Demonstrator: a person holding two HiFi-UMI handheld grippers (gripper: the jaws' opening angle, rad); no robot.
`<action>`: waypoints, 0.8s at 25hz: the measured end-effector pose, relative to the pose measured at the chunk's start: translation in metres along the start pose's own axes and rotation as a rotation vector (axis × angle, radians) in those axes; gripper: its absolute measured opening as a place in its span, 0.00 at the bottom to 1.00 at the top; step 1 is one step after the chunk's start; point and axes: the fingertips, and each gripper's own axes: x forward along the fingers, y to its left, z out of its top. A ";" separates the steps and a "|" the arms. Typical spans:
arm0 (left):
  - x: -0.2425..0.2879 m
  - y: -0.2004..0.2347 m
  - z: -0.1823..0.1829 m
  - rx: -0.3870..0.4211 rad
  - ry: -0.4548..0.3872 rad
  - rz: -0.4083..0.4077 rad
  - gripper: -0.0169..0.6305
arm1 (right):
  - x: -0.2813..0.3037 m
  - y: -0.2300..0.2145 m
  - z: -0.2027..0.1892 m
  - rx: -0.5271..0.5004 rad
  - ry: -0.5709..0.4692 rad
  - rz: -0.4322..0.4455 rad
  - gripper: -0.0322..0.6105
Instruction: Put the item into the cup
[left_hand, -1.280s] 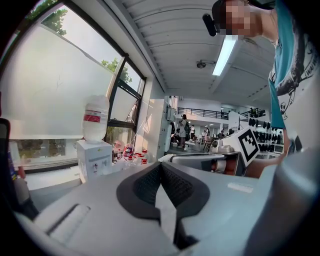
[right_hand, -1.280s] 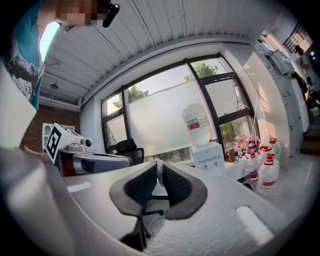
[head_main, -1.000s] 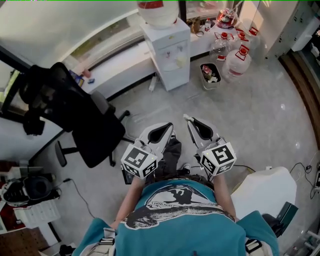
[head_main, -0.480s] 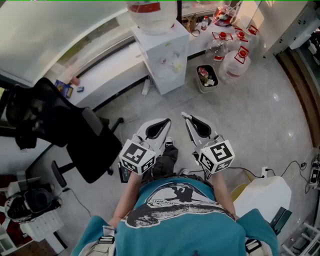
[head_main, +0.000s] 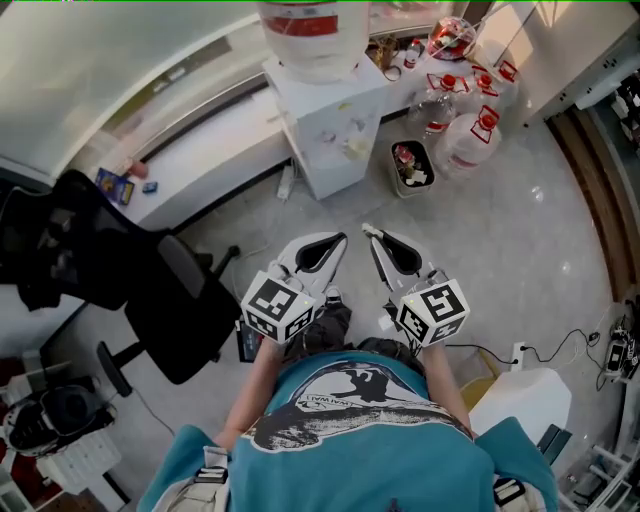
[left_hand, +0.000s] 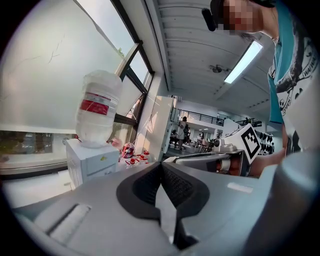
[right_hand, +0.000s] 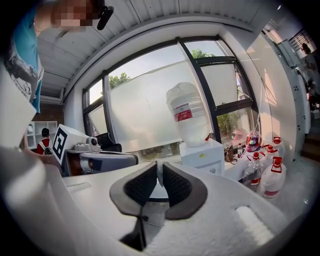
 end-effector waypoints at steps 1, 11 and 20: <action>0.001 0.006 0.001 -0.002 0.000 -0.003 0.02 | 0.006 -0.001 0.002 -0.001 -0.001 -0.002 0.11; 0.012 0.031 0.007 -0.011 -0.001 -0.019 0.02 | 0.026 -0.010 0.007 0.000 0.025 -0.023 0.11; 0.025 0.045 0.004 -0.030 0.006 0.013 0.02 | 0.037 -0.028 0.008 -0.009 0.055 -0.010 0.11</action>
